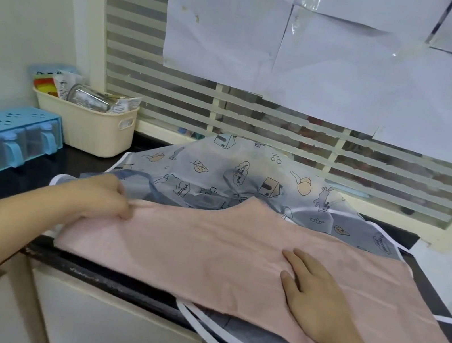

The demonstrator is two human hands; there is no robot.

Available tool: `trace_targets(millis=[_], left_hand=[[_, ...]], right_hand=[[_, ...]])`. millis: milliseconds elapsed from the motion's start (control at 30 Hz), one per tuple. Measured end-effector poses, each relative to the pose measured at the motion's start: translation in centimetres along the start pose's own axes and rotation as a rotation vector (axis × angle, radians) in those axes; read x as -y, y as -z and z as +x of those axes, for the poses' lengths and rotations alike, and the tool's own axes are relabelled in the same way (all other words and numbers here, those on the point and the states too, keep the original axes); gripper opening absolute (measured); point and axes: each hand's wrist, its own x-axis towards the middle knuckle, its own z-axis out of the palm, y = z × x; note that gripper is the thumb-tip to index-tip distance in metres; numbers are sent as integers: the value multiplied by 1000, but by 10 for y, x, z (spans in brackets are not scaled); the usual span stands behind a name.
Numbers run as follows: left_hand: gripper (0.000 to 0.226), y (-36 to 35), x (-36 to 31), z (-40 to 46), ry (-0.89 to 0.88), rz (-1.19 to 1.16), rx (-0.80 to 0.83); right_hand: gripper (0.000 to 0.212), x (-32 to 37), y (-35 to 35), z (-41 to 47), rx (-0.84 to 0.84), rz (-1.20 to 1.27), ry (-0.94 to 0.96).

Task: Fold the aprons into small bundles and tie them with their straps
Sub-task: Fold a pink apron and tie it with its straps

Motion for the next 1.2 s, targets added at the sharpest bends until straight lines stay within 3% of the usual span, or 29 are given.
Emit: trace_targets(millis=[100, 167, 233, 300, 367, 433, 533, 733, 800, 867, 933, 1000, 1067, 1200], left_hand=[[27, -14, 11, 4, -176, 355, -471], [39, -35, 13, 0, -426, 336, -609], [36, -52, 4, -9, -615, 198, -483], [36, -72, -8, -22, -710, 98, -241], [56, -96, -16, -29, -711, 241, -44], [68, -116, -15, -29, -576, 493, 73], [73, -118, -3, -21, -490, 538, 82], [77, -106, 4, -15, -495, 528, 65], [84, -112, -11, -21, -598, 482, -83], [71, -124, -40, -30, -773, 357, -167], [64, -140, -62, -40, -845, 278, -94], [67, -160, -72, -46, -808, 390, 9], [67, -168, -68, -41, -741, 532, 54], [66, -159, -56, -32, -739, 587, 77]], right_hand=[[52, 0, -1, 0, -5, -15, 8], [53, 1, -1, 0, -1, -26, 12], [53, 2, 0, 0, 5, -37, 11], [55, 3, 1, 0, 26, -61, 16], [55, 4, 2, 1, 80, -76, 11], [56, 1, 2, 2, 152, -76, -16], [57, -15, 9, 4, 219, -65, -92], [61, -30, 19, 2, 235, -103, -252], [65, -4, 21, -1, 134, -149, -256], [77, 29, 27, -10, 21, -97, -143], [75, 54, 22, -21, 35, -25, 16], [61, 48, 11, -34, 134, -3, 45], [57, 17, 11, -43, 176, -25, -33], [55, -60, 32, -60, 175, -55, -188]])
